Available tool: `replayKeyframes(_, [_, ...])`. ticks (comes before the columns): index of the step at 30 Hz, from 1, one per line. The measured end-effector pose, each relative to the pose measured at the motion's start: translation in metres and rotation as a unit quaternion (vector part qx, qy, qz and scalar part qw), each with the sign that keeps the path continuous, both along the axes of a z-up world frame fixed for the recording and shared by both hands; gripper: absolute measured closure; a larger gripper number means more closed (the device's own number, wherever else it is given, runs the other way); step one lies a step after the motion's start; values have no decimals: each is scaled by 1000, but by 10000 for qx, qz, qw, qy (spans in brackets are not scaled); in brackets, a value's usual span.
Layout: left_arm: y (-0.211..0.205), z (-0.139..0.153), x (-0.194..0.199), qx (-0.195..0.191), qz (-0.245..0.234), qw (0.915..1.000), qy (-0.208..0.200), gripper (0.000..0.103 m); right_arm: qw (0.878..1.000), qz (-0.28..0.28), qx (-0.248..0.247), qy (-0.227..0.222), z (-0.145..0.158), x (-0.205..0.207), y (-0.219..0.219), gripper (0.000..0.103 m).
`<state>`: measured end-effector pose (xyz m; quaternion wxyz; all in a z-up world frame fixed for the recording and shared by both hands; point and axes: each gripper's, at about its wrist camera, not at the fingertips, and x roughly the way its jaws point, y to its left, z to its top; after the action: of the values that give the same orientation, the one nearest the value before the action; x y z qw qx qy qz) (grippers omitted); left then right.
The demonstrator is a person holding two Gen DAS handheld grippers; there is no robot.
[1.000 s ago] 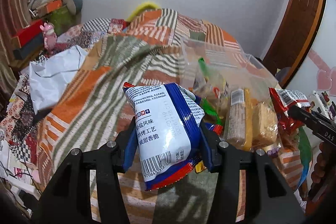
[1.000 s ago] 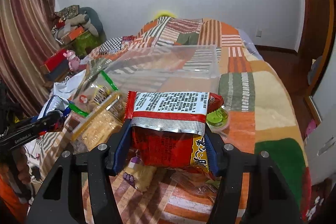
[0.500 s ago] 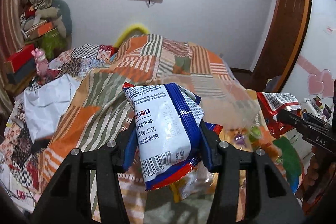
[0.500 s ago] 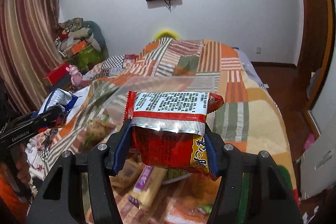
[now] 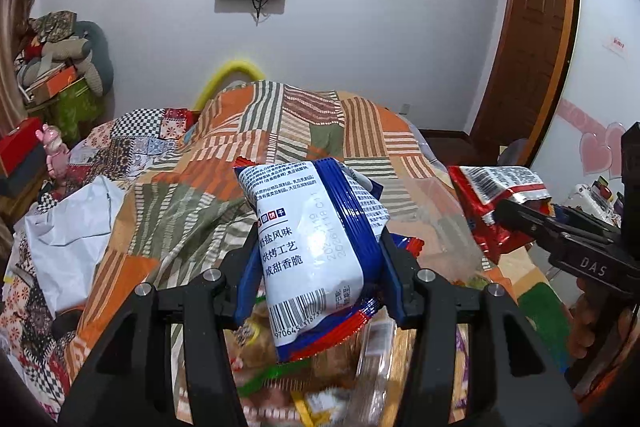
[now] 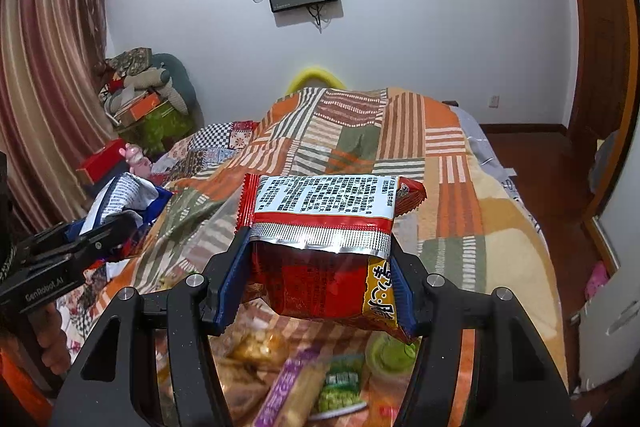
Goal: Organize snacks
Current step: 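Carry both bags over the clear box and open both tools to drop them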
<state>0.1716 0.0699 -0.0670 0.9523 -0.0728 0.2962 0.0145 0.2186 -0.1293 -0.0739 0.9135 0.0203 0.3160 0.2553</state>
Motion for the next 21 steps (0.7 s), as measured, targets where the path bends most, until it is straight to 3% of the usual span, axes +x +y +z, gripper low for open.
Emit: replayKeyframes(21, [-17, -54, 102, 198, -315, 9946, 968, 52, 9950, 268, -422, 866, -44, 61, 28, 46])
